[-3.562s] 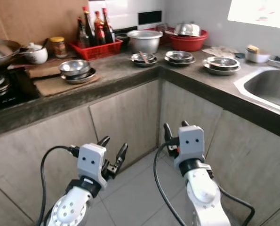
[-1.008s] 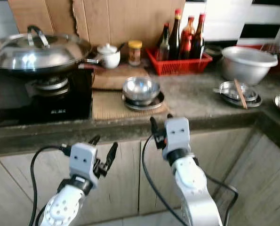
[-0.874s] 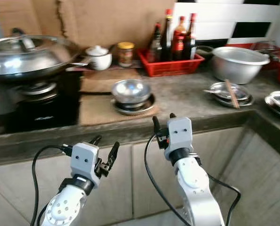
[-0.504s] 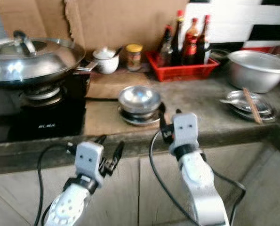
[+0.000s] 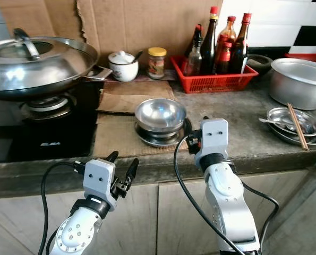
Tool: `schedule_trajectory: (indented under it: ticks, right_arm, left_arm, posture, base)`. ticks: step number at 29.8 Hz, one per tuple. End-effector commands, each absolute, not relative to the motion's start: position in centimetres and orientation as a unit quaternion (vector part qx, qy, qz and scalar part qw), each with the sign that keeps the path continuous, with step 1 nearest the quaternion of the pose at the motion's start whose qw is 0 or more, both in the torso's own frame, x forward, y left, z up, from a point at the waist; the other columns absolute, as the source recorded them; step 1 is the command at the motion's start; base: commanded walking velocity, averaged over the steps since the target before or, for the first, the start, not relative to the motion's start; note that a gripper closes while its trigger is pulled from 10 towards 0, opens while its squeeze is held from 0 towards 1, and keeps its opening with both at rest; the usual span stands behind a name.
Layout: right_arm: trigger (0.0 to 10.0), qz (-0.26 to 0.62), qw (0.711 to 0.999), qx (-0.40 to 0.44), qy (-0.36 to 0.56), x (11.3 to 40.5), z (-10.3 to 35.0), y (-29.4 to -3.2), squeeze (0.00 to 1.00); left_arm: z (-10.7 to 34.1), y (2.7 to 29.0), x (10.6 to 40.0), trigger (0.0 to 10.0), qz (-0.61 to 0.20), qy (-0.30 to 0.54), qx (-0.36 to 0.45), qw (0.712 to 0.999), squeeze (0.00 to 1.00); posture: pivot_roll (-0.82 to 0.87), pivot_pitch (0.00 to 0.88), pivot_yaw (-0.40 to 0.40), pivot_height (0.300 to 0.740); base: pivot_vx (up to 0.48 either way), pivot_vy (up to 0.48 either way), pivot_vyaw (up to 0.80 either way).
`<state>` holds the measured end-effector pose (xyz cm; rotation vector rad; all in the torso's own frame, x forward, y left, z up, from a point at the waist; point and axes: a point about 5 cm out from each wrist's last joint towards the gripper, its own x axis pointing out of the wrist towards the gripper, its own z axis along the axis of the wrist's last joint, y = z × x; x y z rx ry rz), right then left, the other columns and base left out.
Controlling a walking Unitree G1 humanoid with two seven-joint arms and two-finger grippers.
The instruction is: Kitchen organization
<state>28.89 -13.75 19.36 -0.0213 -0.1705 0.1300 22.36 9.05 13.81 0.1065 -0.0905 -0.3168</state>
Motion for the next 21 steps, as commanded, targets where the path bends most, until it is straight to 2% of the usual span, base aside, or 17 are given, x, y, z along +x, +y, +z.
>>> schedule_trajectory:
  ticks: [1,3,4,5,11,21]
  right_arm:
    - [10.0,0.064,0.995,-0.004,-0.072,29.3,19.4,-14.1,1.00]
    - [10.0,0.069,0.997,-0.001,-0.044,30.3,19.5,-13.8,1.00]
    - [10.0,0.067,0.997,-0.006,-0.036,30.8,19.7,-13.7,0.83]
    - [10.0,0.062,0.998,-0.012,-0.022,31.8,20.1,-13.5,0.00]
    - [10.0,0.049,0.999,0.019,0.002,33.8,21.6,-13.3,0.00]
    - [10.0,0.039,0.996,0.021,0.078,36.5,23.0,-14.0,0.00]
  left_arm:
    - [14.1,8.8,22.3,10.0,-0.163,-0.051,0.052,0.984,0.00]
    - [14.1,8.7,22.3,10.0,-0.166,-0.049,0.051,0.984,0.00]
    - [14.0,8.7,22.3,10.0,-0.167,-0.049,0.051,0.984,0.00]
    - [14.0,8.6,22.3,10.0,-0.168,-0.049,0.051,0.983,0.00]
    - [14.0,8.5,22.1,10.0,-0.169,-0.047,0.051,0.983,0.00]
    - [14.1,8.4,22.1,10.0,-0.167,-0.051,0.053,0.983,0.00]
  posture:
    - [0.05,0.000,-0.063,0.740]
    - [0.05,0.000,-0.059,0.740]
    - [0.05,0.000,-0.061,0.740]
    - [0.05,0.000,-0.063,0.740]
    - [0.06,0.000,-0.072,0.740]
    - [0.06,0.000,-0.086,0.740]
  base:
    - [0.000,0.000,0.00]
    - [0.000,0.000,0.00]
    - [0.000,0.000,0.00]
    - [0.000,0.000,0.00]
    - [0.000,0.000,0.00]
    - [0.000,0.000,0.00]
